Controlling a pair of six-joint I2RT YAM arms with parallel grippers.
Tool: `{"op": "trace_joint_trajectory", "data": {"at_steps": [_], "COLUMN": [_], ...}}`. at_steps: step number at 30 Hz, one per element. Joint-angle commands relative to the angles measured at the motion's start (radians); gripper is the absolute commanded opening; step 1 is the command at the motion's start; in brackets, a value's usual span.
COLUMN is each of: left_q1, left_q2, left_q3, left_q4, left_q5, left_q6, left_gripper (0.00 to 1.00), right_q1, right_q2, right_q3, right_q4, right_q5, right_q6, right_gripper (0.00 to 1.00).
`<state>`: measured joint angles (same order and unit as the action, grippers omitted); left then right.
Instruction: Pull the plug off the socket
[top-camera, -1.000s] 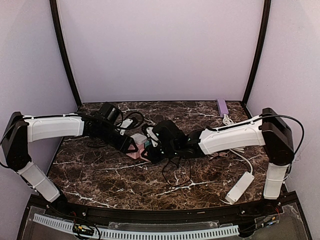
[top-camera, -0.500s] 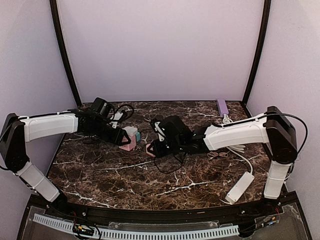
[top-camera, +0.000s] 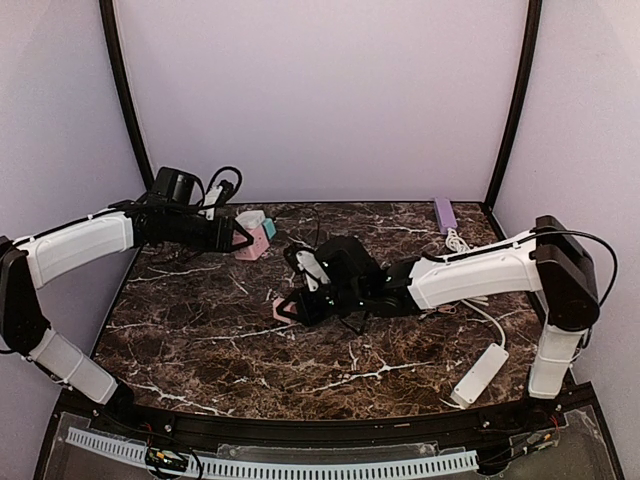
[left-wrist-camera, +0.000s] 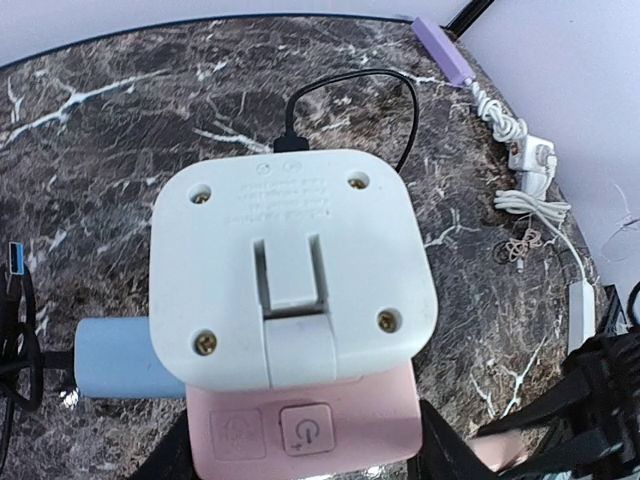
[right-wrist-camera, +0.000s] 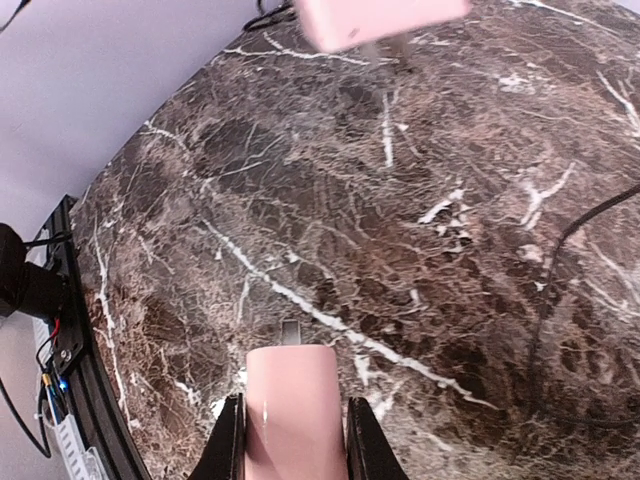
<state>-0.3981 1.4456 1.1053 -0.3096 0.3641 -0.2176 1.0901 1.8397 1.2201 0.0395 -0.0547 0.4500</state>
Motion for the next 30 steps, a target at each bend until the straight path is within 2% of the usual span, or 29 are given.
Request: {"op": "trace_joint_trajectory", "data": {"at_steps": [1,6,20,30], "left_q1": [-0.002,-0.002,-0.002,-0.002], "left_q2": [-0.012,-0.017,-0.036,-0.039], "left_q3": [0.051,-0.002,-0.016,-0.015], "left_q4": [0.083,0.076,0.063,0.056], "left_q5": [0.061,0.067,0.083,0.071], "left_q6": [-0.001,0.023,0.035,0.041], "left_gripper": [0.06,0.06,0.06,0.06], "right_q1": [0.046,0.06,0.061,0.061], "right_q2": [0.074,0.149,0.271,0.294], "right_q3": [0.02,0.059,0.142,0.161], "right_q4": [0.075,0.084,0.019,-0.009], "right_q5": [-0.069,-0.102,-0.135,-0.125], "right_q6": [0.026,0.045,0.059,0.065], "right_gripper": [0.0,0.0,0.0,0.26]}}
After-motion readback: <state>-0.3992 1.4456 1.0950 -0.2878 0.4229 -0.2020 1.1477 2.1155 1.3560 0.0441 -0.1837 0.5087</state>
